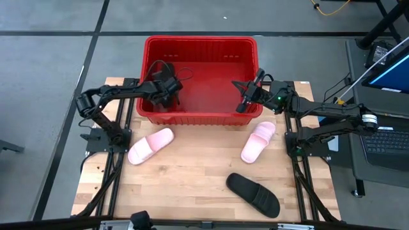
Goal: Pick and place slides into bin
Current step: Put the left black slide into the red bin, then put the black slide into the red bin
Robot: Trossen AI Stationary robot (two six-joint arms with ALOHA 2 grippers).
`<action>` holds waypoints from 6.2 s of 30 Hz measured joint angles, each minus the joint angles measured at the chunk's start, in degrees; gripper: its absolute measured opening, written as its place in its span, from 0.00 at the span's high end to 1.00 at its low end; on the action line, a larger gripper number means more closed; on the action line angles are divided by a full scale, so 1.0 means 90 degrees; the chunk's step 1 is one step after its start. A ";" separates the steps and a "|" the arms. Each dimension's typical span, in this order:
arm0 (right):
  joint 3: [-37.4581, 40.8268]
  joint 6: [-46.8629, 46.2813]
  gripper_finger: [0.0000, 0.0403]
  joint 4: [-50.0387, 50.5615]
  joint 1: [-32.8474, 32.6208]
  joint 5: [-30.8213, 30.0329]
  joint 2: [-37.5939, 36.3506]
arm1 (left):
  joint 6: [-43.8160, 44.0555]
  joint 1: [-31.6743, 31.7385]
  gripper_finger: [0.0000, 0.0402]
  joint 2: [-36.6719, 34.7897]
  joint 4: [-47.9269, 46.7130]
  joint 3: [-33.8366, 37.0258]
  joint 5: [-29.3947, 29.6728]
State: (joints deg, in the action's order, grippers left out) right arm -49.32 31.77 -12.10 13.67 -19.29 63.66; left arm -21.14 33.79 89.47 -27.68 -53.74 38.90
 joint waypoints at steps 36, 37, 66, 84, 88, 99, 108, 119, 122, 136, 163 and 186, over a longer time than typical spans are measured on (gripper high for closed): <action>0.0000 -0.0352 0.99 0.0148 -0.0002 0.0010 0.0000 | -0.0054 0.0247 0.66 0.0005 -0.0454 0.0002 -0.0801; 0.0000 -0.0352 0.99 0.0153 -0.0002 0.0048 0.0000 | -0.0054 0.0272 0.65 0.0005 -0.0450 0.0002 -0.0783; 0.0000 -0.0357 0.99 0.0148 -0.0002 0.0277 0.0000 | -0.0061 0.0198 0.65 -0.1373 -0.1152 0.0001 -0.1486; -0.0193 -0.0839 0.99 0.0269 -0.0048 0.0270 0.0002 | -0.0490 -0.0744 0.84 -0.3177 0.0152 -0.0001 -0.1445; -0.0640 -0.0669 0.99 0.1076 -0.0266 0.0273 0.0002 | -0.0641 -0.1043 0.95 -0.3432 0.0372 -0.0002 -0.1441; -0.2212 -0.1025 0.99 0.4035 -0.0980 0.0272 -0.0002 | -0.0664 -0.2082 1.00 -0.3724 0.1382 -0.0005 -0.1385; -0.2489 -0.2295 1.00 0.5536 -0.1652 0.0162 -0.0429 | -0.0412 -0.3150 1.00 -0.3706 0.1731 -0.0005 -0.0272; -0.2489 -0.3537 1.00 0.6901 -0.2967 -0.1108 -0.0864 | -0.0748 -0.4216 1.00 -0.3081 0.2784 -0.0010 0.0550; -0.2489 -0.3830 1.00 0.7206 -0.3287 -0.1132 -0.0839 | -0.1094 -0.4507 0.99 -0.2662 0.3151 -0.0010 0.1158; -0.2487 -0.5833 1.00 0.9269 -0.4655 -0.0391 -0.0843 | -0.1135 -0.5427 0.99 -0.0936 0.3884 -0.0978 0.2453; -0.2484 -0.4485 0.99 0.9209 -0.5423 0.1160 0.0344 | -0.0887 -0.5571 0.99 -0.0041 0.4092 -0.1508 0.2572; -0.2480 -0.5489 1.00 0.7746 -0.5622 0.3111 0.2463 | 0.1576 -0.7998 1.00 -0.0051 0.3777 0.0287 0.4484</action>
State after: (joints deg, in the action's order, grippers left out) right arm -71.64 -17.64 57.62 -36.92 8.71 85.82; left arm -6.96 -38.20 89.01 6.31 -51.16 79.25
